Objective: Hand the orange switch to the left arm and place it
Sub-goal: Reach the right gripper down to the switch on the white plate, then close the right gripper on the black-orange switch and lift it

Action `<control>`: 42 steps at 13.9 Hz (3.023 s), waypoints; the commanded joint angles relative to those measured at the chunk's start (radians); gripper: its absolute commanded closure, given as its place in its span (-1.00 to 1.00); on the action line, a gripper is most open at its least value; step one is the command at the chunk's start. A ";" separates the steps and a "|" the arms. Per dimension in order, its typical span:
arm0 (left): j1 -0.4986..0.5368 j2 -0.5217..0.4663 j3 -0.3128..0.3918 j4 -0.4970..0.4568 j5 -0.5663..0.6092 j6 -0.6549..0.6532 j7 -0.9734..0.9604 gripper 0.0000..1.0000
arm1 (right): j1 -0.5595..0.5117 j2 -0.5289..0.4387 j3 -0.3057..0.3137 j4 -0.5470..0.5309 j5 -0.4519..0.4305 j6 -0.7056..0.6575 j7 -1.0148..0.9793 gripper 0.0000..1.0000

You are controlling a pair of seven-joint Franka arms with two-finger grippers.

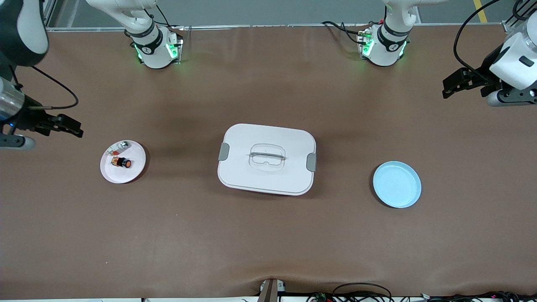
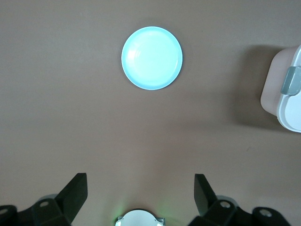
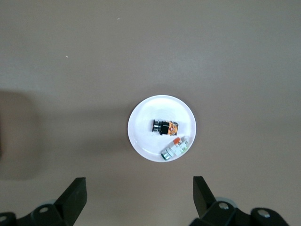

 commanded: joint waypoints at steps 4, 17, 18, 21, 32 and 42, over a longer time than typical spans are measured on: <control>0.004 0.007 -0.003 0.027 -0.002 -0.013 0.020 -1.00 | -0.029 0.056 0.006 -0.164 0.000 0.217 -0.011 -1.00; 0.008 0.010 -0.002 0.027 -0.002 -0.013 0.020 -1.00 | -0.124 0.285 0.007 -0.333 0.020 0.641 -0.054 -1.00; 0.008 0.010 -0.002 0.028 -0.002 -0.013 0.020 -1.00 | -0.126 0.305 0.007 -0.335 0.022 0.655 -0.054 -1.00; 0.008 0.010 -0.002 0.027 0.000 -0.010 0.020 -1.00 | -0.126 0.343 0.009 -0.336 0.074 0.656 -0.054 -1.00; 0.011 0.013 0.006 0.028 0.000 -0.004 0.020 -1.00 | -0.117 0.413 0.014 -0.335 0.079 0.659 -0.054 -1.00; 0.007 0.019 0.005 0.025 0.000 0.017 0.018 -1.00 | -0.112 0.436 0.014 -0.330 0.079 0.659 -0.072 0.28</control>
